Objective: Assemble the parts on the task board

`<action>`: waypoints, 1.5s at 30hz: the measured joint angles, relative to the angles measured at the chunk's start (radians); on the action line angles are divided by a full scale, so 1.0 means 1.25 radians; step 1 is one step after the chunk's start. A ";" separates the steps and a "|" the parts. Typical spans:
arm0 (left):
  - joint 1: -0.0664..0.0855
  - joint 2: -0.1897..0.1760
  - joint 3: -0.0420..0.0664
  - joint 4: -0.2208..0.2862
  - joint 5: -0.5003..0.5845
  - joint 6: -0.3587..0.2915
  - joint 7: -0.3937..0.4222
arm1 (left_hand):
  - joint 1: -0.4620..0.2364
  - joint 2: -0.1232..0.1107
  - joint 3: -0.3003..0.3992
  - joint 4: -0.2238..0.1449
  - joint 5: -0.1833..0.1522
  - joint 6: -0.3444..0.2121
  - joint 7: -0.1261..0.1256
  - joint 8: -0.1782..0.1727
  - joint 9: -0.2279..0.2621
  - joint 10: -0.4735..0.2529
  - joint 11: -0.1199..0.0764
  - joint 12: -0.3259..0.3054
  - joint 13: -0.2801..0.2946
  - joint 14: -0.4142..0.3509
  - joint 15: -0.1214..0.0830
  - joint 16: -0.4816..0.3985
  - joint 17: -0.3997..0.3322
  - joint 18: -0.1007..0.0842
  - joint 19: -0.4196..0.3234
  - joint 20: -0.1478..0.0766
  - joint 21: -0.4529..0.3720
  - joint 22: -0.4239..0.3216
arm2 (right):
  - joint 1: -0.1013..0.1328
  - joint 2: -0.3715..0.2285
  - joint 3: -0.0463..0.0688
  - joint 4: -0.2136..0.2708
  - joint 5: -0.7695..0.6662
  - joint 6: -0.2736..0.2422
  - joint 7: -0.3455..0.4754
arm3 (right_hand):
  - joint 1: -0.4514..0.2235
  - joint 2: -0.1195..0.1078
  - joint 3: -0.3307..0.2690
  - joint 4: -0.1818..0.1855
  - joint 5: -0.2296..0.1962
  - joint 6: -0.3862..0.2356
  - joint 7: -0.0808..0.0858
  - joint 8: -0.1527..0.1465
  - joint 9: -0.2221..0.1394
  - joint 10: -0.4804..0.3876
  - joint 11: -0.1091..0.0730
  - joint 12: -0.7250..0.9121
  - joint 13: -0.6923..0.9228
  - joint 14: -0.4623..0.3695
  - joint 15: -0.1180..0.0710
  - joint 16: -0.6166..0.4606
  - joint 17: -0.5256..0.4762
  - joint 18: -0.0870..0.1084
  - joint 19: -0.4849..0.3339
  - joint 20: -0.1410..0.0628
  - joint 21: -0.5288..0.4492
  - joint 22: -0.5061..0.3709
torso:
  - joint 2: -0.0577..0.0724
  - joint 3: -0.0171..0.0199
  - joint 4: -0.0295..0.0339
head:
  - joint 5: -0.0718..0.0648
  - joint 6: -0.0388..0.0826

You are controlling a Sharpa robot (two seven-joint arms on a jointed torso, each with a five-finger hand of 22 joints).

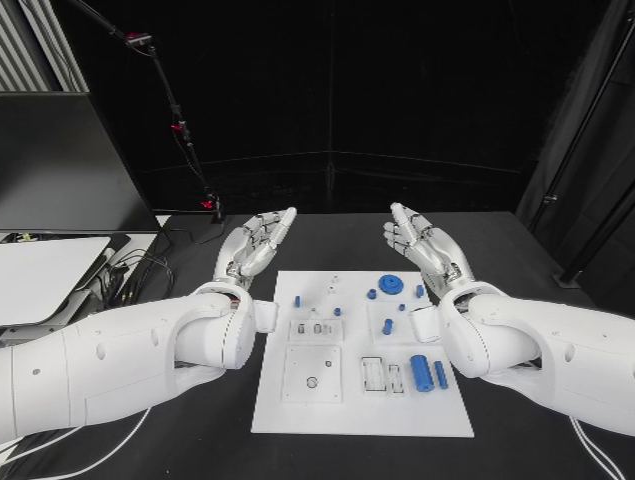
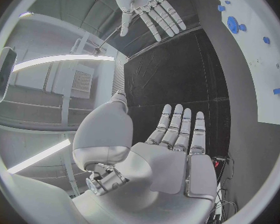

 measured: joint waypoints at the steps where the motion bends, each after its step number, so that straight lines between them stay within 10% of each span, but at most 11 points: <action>1: 0.005 0.002 -0.007 -0.002 0.000 0.004 0.004 | 0.007 0.000 0.000 0.002 0.002 0.001 -0.001 0.005 0.000 0.003 0.003 0.005 0.000 0.000 0.004 0.007 0.000 0.000 0.002 0.002 0.001 0.001 | 0.003 0.000 -0.003 0.001 -0.019 0.011 -0.001 | 0.001 0.001 -0.001 0.001 0.000 0.000 0.000 0.000 0.000 0.001 0.001 0.000 0.000 0.000 0.000 0.000 0.000 0.000 0.000 0.000 0.000 0.000 | 0.000 0.0000 -0.0001 | 0.000 0.000; 9: 0.026 0.008 -0.031 -0.010 0.000 0.026 0.018 | 0.007 0.000 0.000 0.002 0.002 0.001 -0.001 0.006 -0.002 0.003 0.003 0.009 0.000 -0.002 0.007 0.010 -0.001 0.000 0.001 0.001 0.001 0.001 | 0.009 0.001 -0.008 0.004 -0.091 0.056 -0.005 | 0.003 0.003 -0.001 0.001 0.000 0.000 0.000 0.000 0.000 0.001 0.001 0.000 0.000 0.000 0.000 0.000 0.000 0.000 0.000 0.000 0.000 0.000 | 0.000 0.0000 -0.0002 | 0.000 0.000; 17: 0.028 0.027 -0.033 -0.030 0.001 0.044 0.022 | 0.007 0.000 0.000 0.002 0.002 0.001 -0.001 0.009 -0.004 0.003 0.003 0.009 0.000 -0.002 0.007 0.010 -0.003 0.000 -0.001 0.004 0.001 0.001 | 0.009 -0.014 -0.008 -0.010 -0.116 0.080 -0.017 | 0.003 0.003 -0.001 0.001 0.000 0.000 0.000 0.000 0.000 0.001 0.001 0.003 0.000 0.000 0.000 0.003 0.000 0.000 0.000 0.000 0.003 0.000 | 0.002 0.0011 -0.0002 | 0.003 -0.033; 26: 0.030 0.022 -0.033 -0.028 0.001 0.054 0.023 | 0.007 0.000 0.000 0.002 0.002 0.001 -0.001 0.009 -0.008 0.003 0.003 0.012 -0.001 -0.005 0.010 0.010 -0.006 0.000 0.001 0.007 0.005 0.002 | 0.012 -0.035 -0.008 -0.001 -0.134 0.108 -0.037 | 0.019 0.007 -0.002 0.002 0.000 0.003 -0.003 0.000 -0.005 0.030 0.009 0.048 0.008 0.033 0.015 0.047 0.006 0.000 0.006 0.005 0.009 0.003 | 0.015 0.0026 -0.0005 | 0.006 -0.037; 35: 0.034 0.028 -0.033 -0.030 0.001 0.058 0.024 | 0.011 0.004 0.000 0.002 0.002 0.001 -0.001 0.012 -0.012 0.005 0.005 0.018 -0.002 -0.008 0.013 0.014 -0.008 0.000 -0.001 0.010 0.005 0.003 | 0.037 -0.070 -0.007 -0.003 -0.168 0.147 -0.071 | 0.038 0.010 -0.016 0.003 0.000 0.006 0.000 0.012 -0.015 0.168 -0.002 0.145 0.015 0.336 -0.027 0.178 0.021 0.031 0.367 -0.007 0.159 0.080 | 0.034 0.0058 0.0038 | -0.004 -0.039; 45: 0.050 0.015 -0.033 -0.015 0.001 0.059 0.024 | 0.018 0.011 0.004 0.003 0.002 0.001 -0.001 0.018 -0.019 0.011 0.011 0.025 -0.002 -0.002 0.019 0.022 -0.013 0.009 0.008 0.020 0.015 0.008 | 0.098 -0.092 -0.007 -0.019 -0.220 0.205 -0.124 | 0.068 0.018 -0.017 0.001 0.000 0.006 0.000 0.037 -0.021 0.171 -0.035 0.120 0.005 0.551 -0.071 0.148 0.016 0.062 0.501 -0.023 0.209 0.093 | 0.056 0.0117 0.0142 | -0.014 -0.046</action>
